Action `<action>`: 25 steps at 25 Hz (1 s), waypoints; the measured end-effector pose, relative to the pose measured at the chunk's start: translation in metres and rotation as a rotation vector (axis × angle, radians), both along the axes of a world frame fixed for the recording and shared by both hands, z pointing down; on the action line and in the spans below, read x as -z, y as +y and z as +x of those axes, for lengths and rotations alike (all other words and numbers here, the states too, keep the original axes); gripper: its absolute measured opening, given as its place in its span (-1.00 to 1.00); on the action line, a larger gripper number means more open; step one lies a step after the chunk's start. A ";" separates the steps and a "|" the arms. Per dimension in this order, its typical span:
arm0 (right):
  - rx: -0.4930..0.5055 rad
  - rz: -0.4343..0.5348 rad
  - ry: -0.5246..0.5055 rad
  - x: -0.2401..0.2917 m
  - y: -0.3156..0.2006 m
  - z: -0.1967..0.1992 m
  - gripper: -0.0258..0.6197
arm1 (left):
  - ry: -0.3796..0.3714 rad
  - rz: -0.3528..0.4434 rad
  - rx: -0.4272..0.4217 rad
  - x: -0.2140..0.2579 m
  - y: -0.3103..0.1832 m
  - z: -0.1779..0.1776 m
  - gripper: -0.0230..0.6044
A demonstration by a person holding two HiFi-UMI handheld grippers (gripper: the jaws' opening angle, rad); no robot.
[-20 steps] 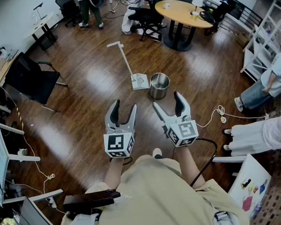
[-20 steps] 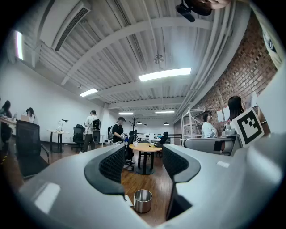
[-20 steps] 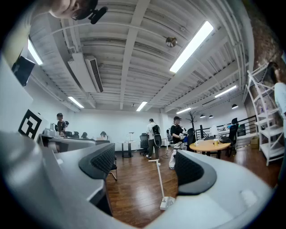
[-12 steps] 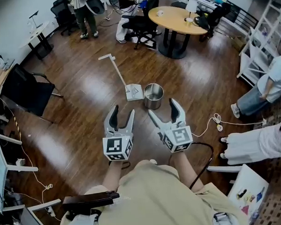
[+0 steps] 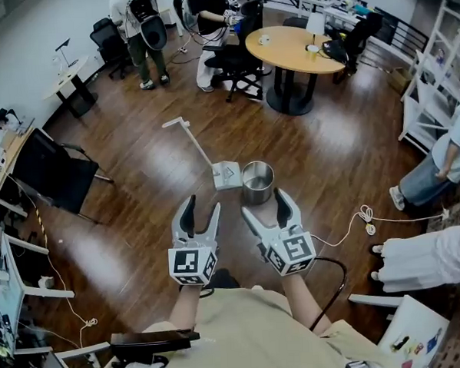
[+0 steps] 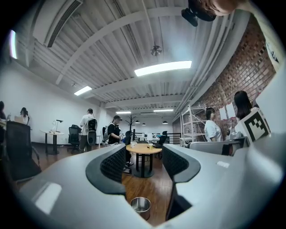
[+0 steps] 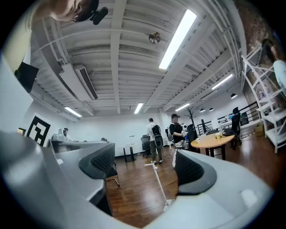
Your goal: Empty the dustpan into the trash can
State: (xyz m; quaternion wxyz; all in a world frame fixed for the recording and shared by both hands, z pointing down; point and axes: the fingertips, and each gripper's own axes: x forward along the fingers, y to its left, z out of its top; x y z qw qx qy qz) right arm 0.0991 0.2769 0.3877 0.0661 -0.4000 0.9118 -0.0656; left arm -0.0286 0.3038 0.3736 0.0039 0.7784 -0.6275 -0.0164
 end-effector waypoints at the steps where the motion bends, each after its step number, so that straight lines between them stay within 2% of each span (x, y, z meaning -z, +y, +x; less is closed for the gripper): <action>1: 0.001 -0.008 0.009 -0.005 -0.002 -0.001 0.35 | -0.001 -0.002 0.006 -0.001 -0.003 -0.003 -0.18; 5: -0.029 -0.023 0.028 -0.022 -0.017 0.001 0.35 | -0.001 0.004 -0.002 -0.011 -0.022 -0.009 -0.19; 10: -0.064 -0.027 0.076 -0.032 -0.061 -0.014 0.35 | 0.009 0.006 -0.026 -0.024 -0.066 -0.027 -0.19; 12: -0.059 0.005 0.112 -0.021 -0.080 -0.029 0.35 | -0.009 0.026 -0.016 -0.020 -0.083 -0.041 -0.19; 15: -0.063 0.036 0.107 -0.005 -0.108 -0.058 0.35 | -0.020 0.045 -0.016 -0.012 -0.108 -0.069 -0.19; 21: -0.030 0.012 0.136 -0.012 -0.137 -0.125 0.35 | 0.045 0.027 -0.035 -0.006 -0.145 -0.131 -0.19; 25: -0.067 -0.036 0.168 -0.025 -0.155 -0.131 0.35 | 0.055 0.027 -0.034 -0.003 -0.168 -0.156 -0.19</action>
